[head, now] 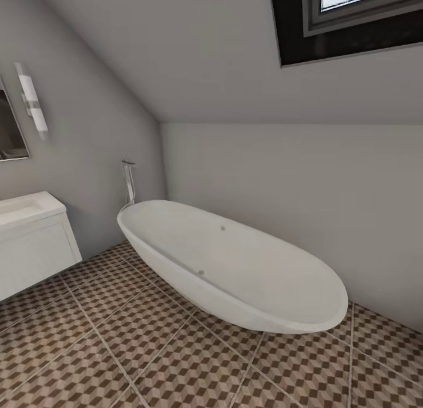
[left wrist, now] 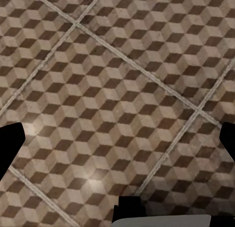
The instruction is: Take the four mousetraps from the cabinet in the bathroom and place them on the bathroom floor. Make sure all four end up on the same floor surface, and ensure that at least two of them are either under or directly next to the same bathroom sink.
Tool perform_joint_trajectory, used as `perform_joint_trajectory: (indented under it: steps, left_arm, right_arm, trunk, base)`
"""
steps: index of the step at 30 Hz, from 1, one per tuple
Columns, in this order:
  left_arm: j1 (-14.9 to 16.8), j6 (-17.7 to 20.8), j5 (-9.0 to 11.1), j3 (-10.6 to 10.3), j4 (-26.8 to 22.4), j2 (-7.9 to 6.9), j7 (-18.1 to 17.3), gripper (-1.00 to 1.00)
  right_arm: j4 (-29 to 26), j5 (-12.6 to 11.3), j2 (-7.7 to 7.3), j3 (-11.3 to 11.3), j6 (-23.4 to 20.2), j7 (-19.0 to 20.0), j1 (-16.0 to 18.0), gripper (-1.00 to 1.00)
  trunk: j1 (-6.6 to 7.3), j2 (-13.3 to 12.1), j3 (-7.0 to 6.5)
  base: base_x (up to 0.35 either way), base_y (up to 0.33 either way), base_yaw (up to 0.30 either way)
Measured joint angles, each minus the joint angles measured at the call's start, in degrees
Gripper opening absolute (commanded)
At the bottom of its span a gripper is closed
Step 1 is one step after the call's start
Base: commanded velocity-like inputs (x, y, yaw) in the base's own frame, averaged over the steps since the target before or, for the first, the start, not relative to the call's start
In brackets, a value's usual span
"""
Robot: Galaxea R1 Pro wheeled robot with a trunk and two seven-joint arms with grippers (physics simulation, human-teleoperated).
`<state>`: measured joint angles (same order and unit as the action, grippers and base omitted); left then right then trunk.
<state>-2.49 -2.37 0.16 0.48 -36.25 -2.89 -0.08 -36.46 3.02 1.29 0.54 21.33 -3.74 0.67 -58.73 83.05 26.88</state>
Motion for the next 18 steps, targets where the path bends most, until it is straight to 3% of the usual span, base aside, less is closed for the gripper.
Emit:
perform_joint_trajectory:
  steps: [9, 18]
  left_arm:
    - [0.04, 0.0, 0.0, 0.0, 0.01, -0.01, 0.0, 1.0]
    - [0.05, 0.0, 0.0, 0.0, 0.02, 0.02, 0.0, 1.0]
  right_arm:
    - [-0.01, 0.0, 0.02, 0.01, 0.0, 0.04, 0.0, 1.0]
    - [0.03, 0.0, 0.02, 0.01, -0.01, 0.08, -0.01, 1.0]
  trunk:
    - [0.0, 0.0, -0.04]
    - [0.0, 0.0, -0.42]
  base:
    - [0.0, 0.0, -0.037]
    - [0.0, 0.0, -0.226]
